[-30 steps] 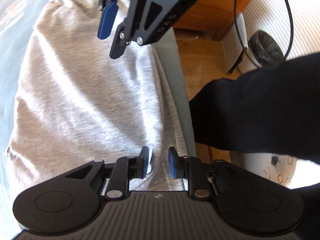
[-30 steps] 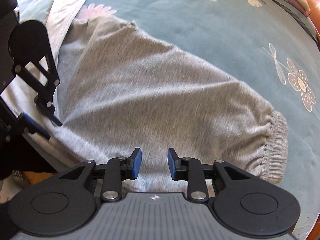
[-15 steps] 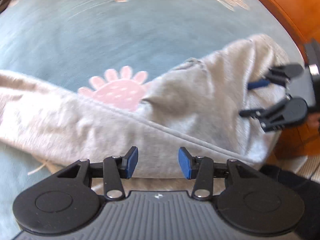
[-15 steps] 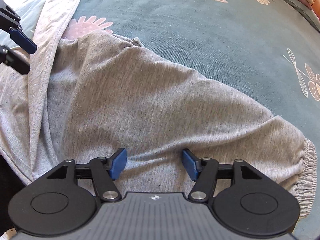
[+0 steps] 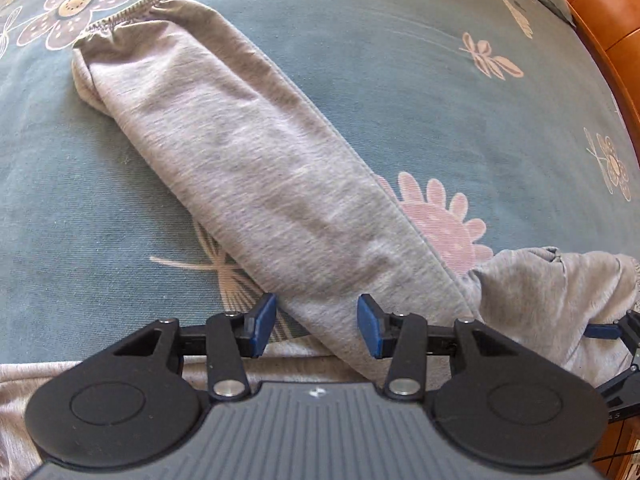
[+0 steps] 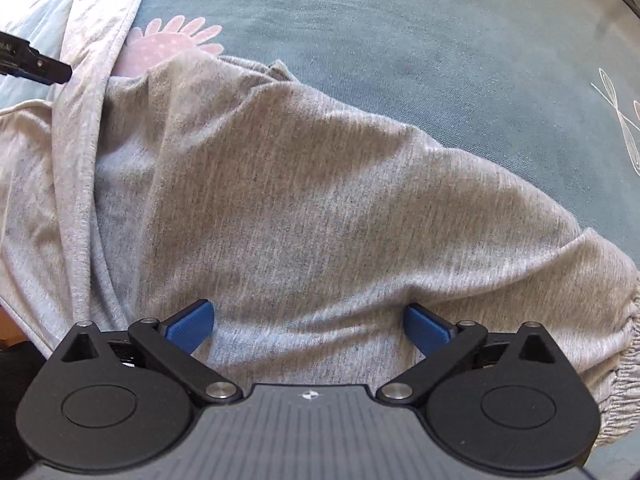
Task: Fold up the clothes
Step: 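Close the right tool on the folded pants edge again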
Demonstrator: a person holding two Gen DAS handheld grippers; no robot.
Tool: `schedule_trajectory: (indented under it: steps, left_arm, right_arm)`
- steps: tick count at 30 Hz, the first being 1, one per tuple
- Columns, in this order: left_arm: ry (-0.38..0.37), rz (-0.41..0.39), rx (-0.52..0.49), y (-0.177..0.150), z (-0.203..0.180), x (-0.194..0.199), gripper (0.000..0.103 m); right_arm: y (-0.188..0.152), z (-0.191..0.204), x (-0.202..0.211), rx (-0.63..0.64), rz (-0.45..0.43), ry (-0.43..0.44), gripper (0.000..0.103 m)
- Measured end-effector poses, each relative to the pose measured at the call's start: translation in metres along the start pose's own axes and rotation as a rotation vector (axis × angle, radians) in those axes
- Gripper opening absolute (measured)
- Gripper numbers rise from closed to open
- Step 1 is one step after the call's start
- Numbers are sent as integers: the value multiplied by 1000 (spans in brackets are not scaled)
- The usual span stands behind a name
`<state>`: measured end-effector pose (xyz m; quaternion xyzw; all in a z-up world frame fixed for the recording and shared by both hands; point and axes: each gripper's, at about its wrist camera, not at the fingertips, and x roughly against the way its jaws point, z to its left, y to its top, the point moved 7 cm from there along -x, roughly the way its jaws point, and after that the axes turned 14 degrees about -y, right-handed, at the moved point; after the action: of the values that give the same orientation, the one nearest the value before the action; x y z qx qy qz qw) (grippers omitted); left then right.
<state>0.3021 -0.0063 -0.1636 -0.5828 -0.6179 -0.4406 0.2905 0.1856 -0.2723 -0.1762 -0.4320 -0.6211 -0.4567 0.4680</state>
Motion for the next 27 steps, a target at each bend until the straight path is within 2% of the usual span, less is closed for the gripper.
schedule_trajectory:
  steps: [3,5,8,10,15,20,21,22,23,24,25,27]
  left_arm:
    - [-4,-29,29,-8,15,12,46]
    - [-23,-50,63,-5,21,19,46]
    - [-84,-57,94,-10,30,31,50]
    - [-92,-61,83,-17,32,39,54]
    - [-100,-44,99,-40,44,48,56]
    - [-181,-46,136,-57,55,47,56]
    - [-202,-48,143,-58,56,46,56]
    - [-219,-53,147,-58,57,43,56]
    - [-237,-58,144,-56,56,41,56]
    - [-254,-64,141,-55,55,39,56]
    - [-272,-70,138,-53,54,38,56]
    - [-312,-74,119,-51,47,34,56]
  right_arm:
    - [19,-8,32,-66,-76,57,99]
    - [40,-4,51,-73,-150,142,95]
    - [82,23,58,-28,-220,293,88]
    - [111,51,53,26,-251,378,87]
    - [160,107,21,118,-227,491,86]
    - [174,132,6,96,-144,633,73]
    - [175,136,3,91,-129,641,68]
    - [176,141,0,86,-114,649,50]
    - [177,144,-1,87,-103,647,26]
    - [177,147,-1,94,-93,648,14]
    - [177,147,1,93,-89,657,8]
    - [178,141,14,75,-98,687,7]
